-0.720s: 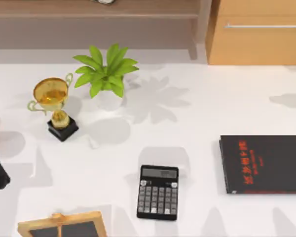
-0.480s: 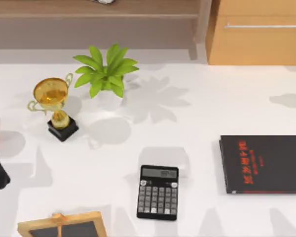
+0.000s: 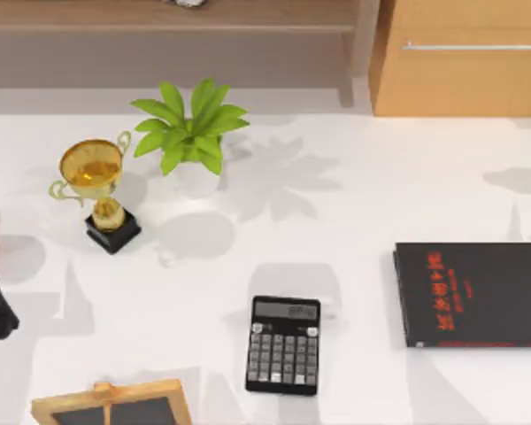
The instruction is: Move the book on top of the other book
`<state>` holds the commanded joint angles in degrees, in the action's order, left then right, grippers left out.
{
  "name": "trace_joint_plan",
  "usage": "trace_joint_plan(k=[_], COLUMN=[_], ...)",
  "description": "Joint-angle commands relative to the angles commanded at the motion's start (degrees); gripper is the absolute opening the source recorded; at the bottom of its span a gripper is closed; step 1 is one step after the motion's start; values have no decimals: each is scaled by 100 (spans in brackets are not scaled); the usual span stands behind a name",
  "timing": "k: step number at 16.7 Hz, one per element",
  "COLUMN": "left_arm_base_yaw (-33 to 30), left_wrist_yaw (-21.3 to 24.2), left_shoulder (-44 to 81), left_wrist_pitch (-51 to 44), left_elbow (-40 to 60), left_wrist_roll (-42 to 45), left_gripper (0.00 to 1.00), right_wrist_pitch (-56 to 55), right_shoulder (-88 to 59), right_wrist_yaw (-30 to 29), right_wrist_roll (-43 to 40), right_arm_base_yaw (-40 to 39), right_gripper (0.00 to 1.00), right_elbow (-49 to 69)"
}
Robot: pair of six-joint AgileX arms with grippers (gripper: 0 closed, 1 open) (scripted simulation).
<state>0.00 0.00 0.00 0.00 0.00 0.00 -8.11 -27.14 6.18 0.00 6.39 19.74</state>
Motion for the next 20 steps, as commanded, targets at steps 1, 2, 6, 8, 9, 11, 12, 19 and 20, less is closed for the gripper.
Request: trace_joint_plan(k=[1,2,6,8,9,11,12,19,20], left_arm_base_yaw=[0,0,0,0,0,0,0,0,0], left_wrist_yaw=[0,0,0,0,0,0,0,0,0], left_shoulder=[0,0,0,0,0,0,0,0,0], left_wrist_pitch=[0,0,0,0,0,0,0,0,0], left_elbow=[0,0,0,0,0,0,0,0,0], left_wrist_roll=[0,0,0,0,0,0,0,0,0], left_gripper=[100,100,100,100,100,100,100,100,100], right_wrist_pitch=[-99,-199,-601,-800,-898,-1097,-1197,-1908,-2021], right_shoulder=[-420,-806,-2113,-2800,-3136,-3825,-4165,-6689,-7083], right_wrist_yaw=[77,150,434,570,639,789,868,1387,1456], right_wrist_roll=[4,6,-1,-4,-5,-8,-9,-26,-31], right_arm_base_yaw=[76,152,470,637,719,872,944,1470,1562], right_gripper=[100,100,100,100,100,100,100,100,100], right_elbow=[263,501,1440,1920,2158,2635,2877,4629,4923])
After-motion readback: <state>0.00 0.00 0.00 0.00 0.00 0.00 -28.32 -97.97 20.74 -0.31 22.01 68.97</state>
